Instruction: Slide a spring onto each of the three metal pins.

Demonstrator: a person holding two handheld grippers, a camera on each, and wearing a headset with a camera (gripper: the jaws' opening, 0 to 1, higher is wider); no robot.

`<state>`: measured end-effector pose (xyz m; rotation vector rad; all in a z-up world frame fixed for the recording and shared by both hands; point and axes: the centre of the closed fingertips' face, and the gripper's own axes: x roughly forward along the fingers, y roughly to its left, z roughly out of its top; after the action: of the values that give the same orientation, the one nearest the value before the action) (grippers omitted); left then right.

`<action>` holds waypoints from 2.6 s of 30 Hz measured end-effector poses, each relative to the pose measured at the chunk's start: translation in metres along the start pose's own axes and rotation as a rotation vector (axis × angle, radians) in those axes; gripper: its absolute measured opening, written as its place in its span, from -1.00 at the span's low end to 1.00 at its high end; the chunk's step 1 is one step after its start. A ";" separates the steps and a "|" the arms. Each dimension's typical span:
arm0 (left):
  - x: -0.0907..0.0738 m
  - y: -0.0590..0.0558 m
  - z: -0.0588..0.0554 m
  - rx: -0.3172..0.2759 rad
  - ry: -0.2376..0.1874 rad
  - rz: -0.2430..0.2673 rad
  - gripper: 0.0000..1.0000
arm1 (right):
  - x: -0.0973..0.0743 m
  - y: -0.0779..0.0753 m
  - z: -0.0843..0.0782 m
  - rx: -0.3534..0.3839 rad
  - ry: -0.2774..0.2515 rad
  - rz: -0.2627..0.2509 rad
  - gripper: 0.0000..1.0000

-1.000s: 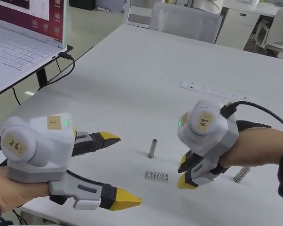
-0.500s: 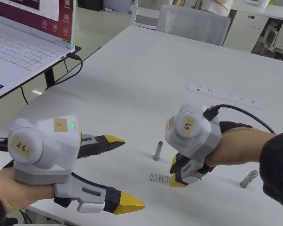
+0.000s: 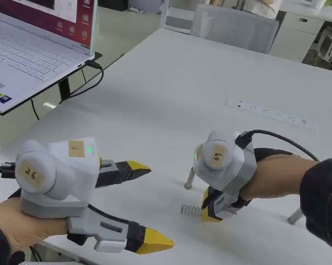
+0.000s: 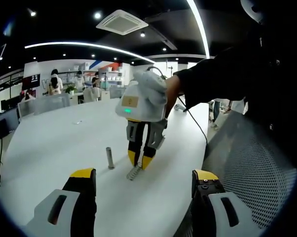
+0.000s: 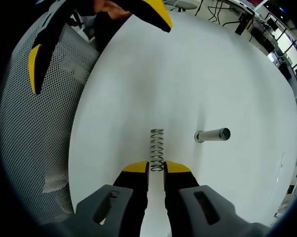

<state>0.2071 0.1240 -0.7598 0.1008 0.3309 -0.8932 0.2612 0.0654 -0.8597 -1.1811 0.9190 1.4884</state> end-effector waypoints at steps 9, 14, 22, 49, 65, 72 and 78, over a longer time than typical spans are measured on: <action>0.002 -0.003 -0.001 0.002 0.004 -0.011 0.49 | -0.004 0.001 0.000 -0.003 -0.017 -0.005 -0.83; 0.003 -0.003 -0.002 0.006 0.007 -0.017 0.45 | -0.017 0.006 0.002 0.003 -0.025 -0.005 -0.83; 0.009 -0.007 0.001 0.012 0.012 -0.045 0.29 | -0.049 0.019 0.010 0.004 -0.070 0.004 -0.83; 0.019 -0.026 0.029 0.058 -0.030 -0.139 -0.49 | -0.105 0.051 0.044 -0.080 -0.196 -0.009 -0.84; 0.021 -0.026 0.036 0.089 -0.050 -0.137 -0.91 | -0.108 0.052 0.047 -0.098 -0.214 -0.023 -0.84; 0.021 -0.029 0.037 0.106 -0.049 -0.148 -0.93 | -0.108 0.053 0.046 -0.106 -0.213 -0.027 -0.84; 0.021 -0.032 0.038 0.110 -0.049 -0.166 -0.95 | -0.108 0.054 0.045 -0.111 -0.217 -0.028 -0.83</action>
<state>0.2029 0.0799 -0.7293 0.1545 0.2469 -1.0772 0.2028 0.0701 -0.7447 -1.0815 0.6783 1.6258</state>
